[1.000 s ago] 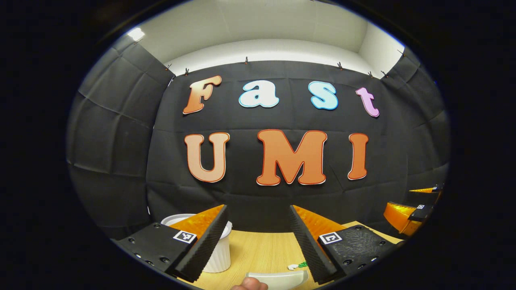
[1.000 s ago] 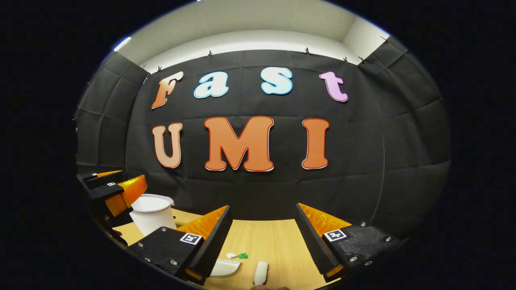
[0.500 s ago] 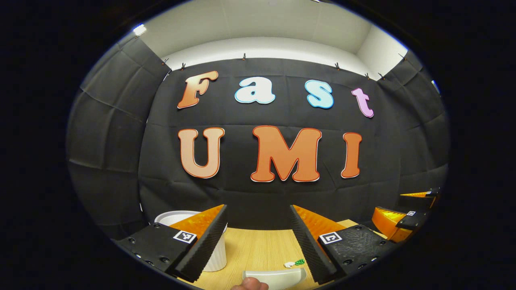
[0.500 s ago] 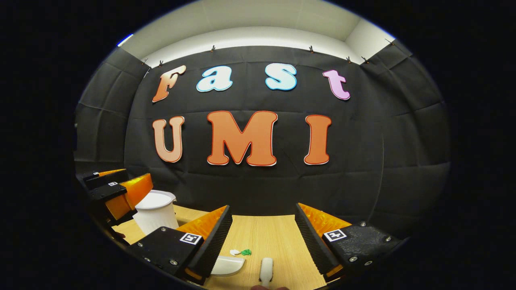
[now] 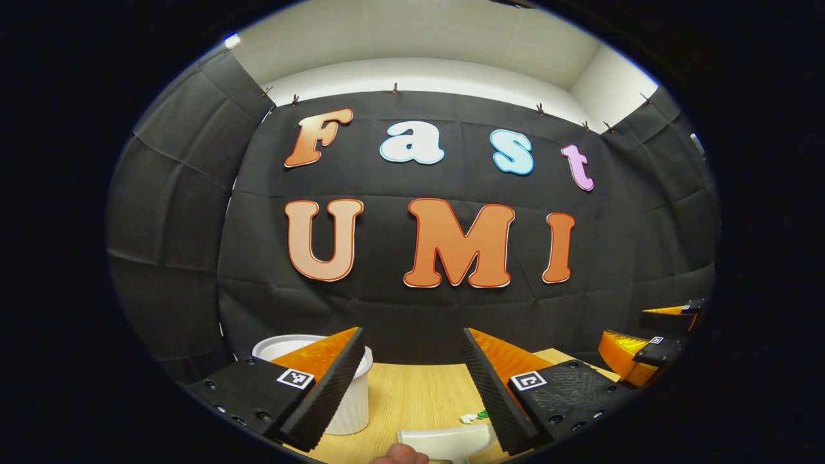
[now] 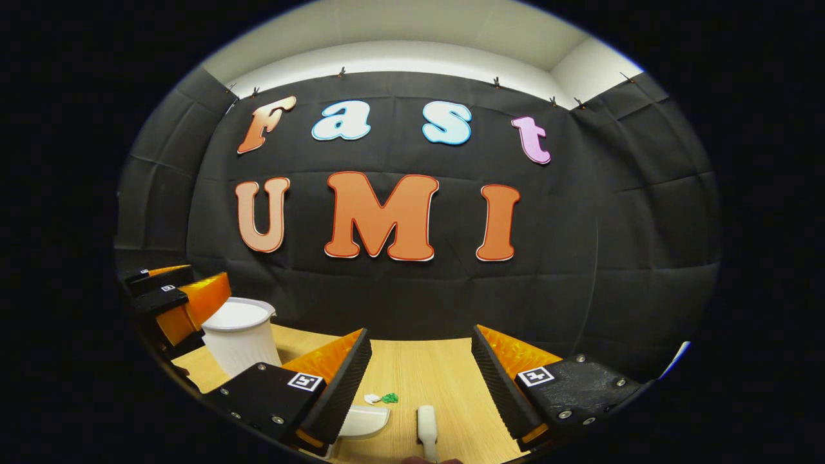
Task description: Pick up the small broom and dustpan from the desktop, sweep the trash into the dustpan with the broom, and then empty the trash into the garbage bin.
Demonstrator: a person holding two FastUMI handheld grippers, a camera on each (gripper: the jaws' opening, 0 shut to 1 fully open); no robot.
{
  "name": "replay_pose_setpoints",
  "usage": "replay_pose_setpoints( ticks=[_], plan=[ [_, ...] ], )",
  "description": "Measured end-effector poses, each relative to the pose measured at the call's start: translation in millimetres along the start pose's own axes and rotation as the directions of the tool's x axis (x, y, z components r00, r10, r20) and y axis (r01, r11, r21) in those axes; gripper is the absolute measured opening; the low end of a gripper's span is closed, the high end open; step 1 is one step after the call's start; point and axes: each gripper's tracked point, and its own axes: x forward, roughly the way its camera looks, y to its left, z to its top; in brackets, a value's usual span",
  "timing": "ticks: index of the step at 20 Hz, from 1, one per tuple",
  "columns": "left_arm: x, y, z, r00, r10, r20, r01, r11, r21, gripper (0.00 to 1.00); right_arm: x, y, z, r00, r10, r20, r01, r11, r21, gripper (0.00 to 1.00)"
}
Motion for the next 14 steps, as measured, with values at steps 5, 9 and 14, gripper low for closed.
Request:
replay_pose_setpoints(
  ticks=[5,9,14],
  plan=[
    [9,-1,-5,0.999,0.038,-0.007,-0.038,0.999,-0.011,0.94,18,-7,-6,0.999,0.044,-0.007,-0.044,0.999,-0.006,0.94],
    [21,-27,-23,0.998,0.002,-0.061,-0.004,1.0,-0.024,0.94,32,-13,-23,0.997,0.064,-0.042,-0.064,0.998,-0.008,0.94],
    [33,-52,-100,0.953,-0.044,-0.3,0.016,0.995,-0.096,0.95,45,-7,-85,0.965,0.115,-0.237,-0.112,0.993,0.029,0.94]
  ],
)
